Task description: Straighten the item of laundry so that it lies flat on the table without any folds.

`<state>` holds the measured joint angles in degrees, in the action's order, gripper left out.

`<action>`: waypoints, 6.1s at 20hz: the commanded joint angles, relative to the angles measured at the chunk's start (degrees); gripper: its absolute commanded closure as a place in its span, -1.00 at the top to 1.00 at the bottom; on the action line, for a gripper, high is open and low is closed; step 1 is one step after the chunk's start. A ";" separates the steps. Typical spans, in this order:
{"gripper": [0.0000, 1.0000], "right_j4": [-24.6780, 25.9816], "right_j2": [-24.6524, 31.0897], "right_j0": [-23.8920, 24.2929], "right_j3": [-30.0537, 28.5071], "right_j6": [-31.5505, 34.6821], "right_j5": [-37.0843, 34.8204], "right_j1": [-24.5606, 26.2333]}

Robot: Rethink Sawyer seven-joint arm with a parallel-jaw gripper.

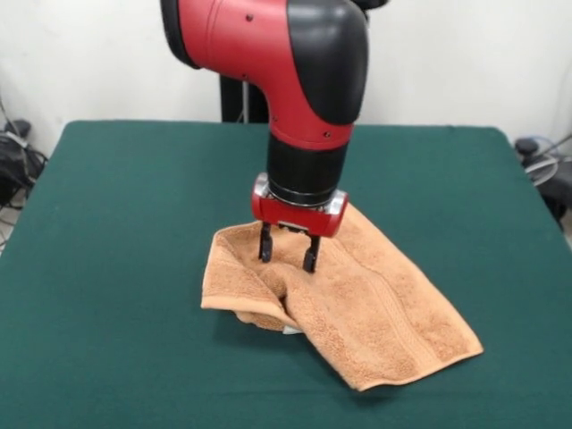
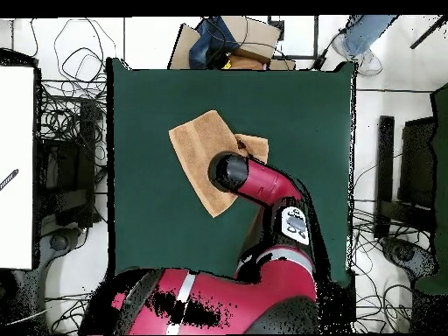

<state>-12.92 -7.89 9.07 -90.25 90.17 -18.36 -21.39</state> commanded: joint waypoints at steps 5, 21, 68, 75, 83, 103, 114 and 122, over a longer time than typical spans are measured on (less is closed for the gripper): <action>1.00 -2.29 2.53 0.30 -3.02 11.79 -6.61 -6.18; 1.00 -1.01 0.33 -1.57 1.77 11.67 -10.78 -4.88; 1.00 -0.11 0.92 -1.61 10.56 11.30 -11.05 3.83; 1.00 -0.20 1.19 -2.02 11.42 11.27 -9.89 5.45; 1.00 0.06 1.72 -1.78 12.32 10.81 -8.41 7.35; -1.00 0.74 2.21 -0.58 12.30 9.82 -6.14 7.97; -1.00 0.34 3.18 -0.03 10.51 10.02 -5.77 7.35; -1.00 0.94 1.12 -1.69 9.66 11.35 -4.66 5.62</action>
<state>-12.87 -8.38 7.77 -76.86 90.15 -28.05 -15.86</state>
